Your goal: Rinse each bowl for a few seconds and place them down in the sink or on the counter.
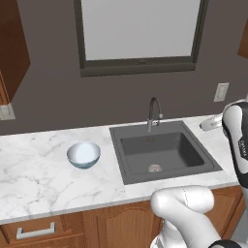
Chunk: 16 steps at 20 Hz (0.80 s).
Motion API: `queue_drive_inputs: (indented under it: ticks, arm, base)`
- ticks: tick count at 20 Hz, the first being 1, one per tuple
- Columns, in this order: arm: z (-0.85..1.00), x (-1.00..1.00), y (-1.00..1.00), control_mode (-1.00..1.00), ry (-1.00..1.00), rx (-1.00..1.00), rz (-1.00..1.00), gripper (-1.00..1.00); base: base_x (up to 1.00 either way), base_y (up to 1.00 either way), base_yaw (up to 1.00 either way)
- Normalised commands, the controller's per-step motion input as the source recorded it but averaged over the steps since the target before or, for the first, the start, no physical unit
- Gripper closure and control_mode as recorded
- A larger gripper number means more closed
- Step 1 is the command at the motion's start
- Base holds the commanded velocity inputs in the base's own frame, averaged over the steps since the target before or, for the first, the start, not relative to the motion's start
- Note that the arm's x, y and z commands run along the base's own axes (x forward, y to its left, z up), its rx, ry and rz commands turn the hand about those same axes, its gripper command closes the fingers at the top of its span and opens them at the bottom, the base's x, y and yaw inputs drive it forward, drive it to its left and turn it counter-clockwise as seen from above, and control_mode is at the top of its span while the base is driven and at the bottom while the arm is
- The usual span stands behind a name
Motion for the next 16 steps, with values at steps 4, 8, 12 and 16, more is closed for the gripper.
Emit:
queue_drive_inputs:
  ticks: [4,8,12,16]
  arm:
    - [-0.15,0.16,-0.09,-1.00,-0.10,0.00,0.06,-1.00]
    - [-0.19,0.20,-0.06,-1.00,-0.09,0.00,0.02,-1.00]
    - [-0.18,0.22,-0.05,-1.00,-0.08,0.00,0.00,-1.00]
    - [-0.16,0.32,-0.09,-1.00,-0.02,0.03,0.00,-1.00]
  base:
    - [0.00,0.00,0.00]
    - [0.00,0.00,0.00]
    - [0.00,0.00,0.00]
    - [0.00,0.00,0.00]
